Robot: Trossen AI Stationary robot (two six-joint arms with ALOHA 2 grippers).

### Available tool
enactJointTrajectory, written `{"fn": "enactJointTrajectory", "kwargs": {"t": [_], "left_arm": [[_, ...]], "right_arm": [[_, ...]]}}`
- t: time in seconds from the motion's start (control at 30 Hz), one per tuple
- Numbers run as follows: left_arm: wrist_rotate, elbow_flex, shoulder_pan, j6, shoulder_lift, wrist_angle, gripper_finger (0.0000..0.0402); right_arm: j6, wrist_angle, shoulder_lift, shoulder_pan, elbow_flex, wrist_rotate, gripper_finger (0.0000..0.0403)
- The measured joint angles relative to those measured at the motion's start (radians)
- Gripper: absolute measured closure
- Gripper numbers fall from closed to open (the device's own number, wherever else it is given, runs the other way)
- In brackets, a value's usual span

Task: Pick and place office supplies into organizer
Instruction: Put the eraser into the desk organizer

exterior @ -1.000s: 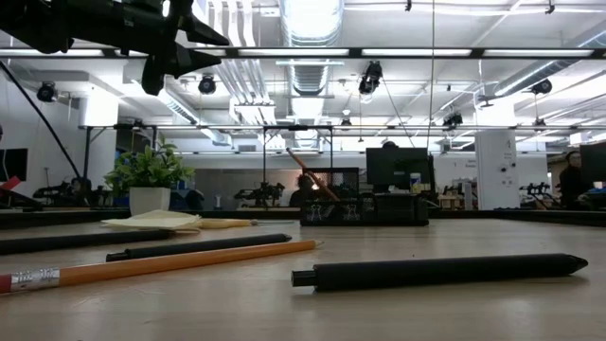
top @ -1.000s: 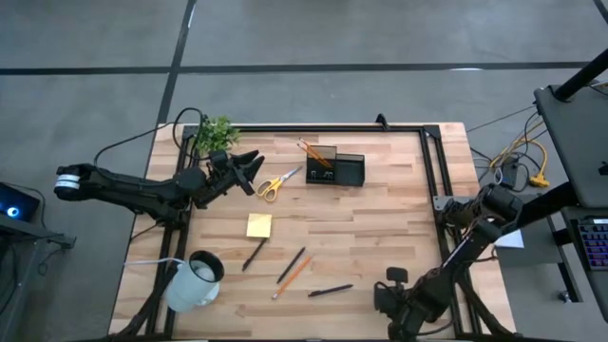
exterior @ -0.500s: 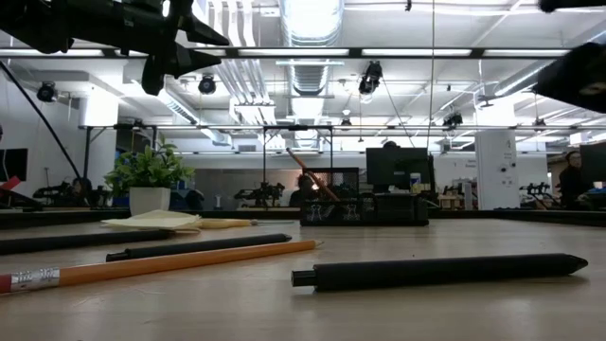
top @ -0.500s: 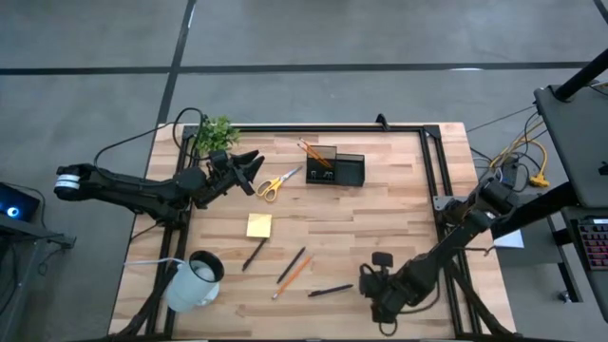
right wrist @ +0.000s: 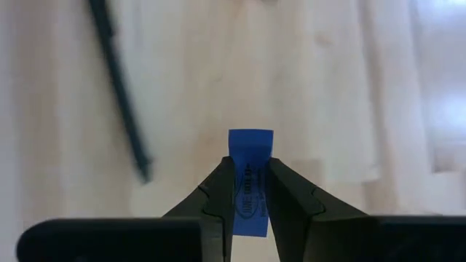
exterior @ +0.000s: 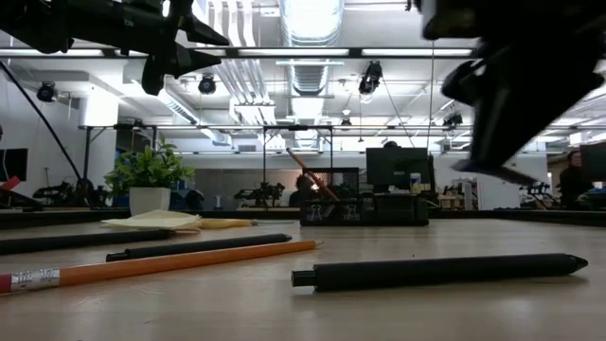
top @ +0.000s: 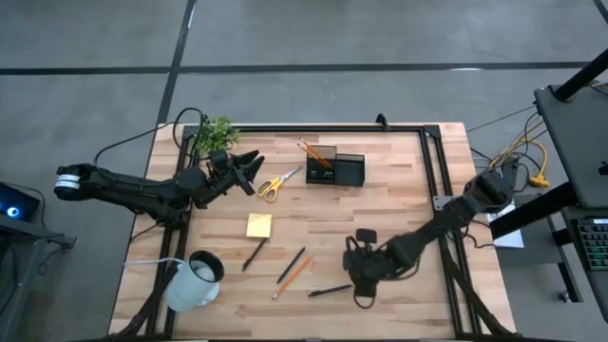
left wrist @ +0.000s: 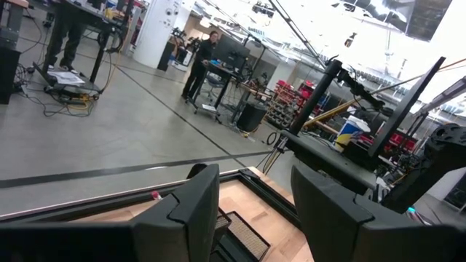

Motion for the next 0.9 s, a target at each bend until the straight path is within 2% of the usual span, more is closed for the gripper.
{"fn": "enactJointTrajectory", "kwargs": {"t": [0.47, 0.7, 0.9], "left_arm": [[0.0, 0.0, 0.0, -0.002, -0.002, 0.005, 0.0244], [0.0, 0.0, 0.0, -0.052, -0.002, 0.005, 0.0244], [0.0, 0.0, 0.0, -0.053, -0.002, 0.004, 0.0244]], "right_arm": [[-0.261, 0.111, -0.002, -0.221, 0.003, -0.003, 0.0349], [-0.362, 0.173, -0.002, -0.332, 0.003, -0.005, 0.0349], [-0.479, 0.22, -0.006, -0.435, 0.004, -0.038, 0.0349]]}}
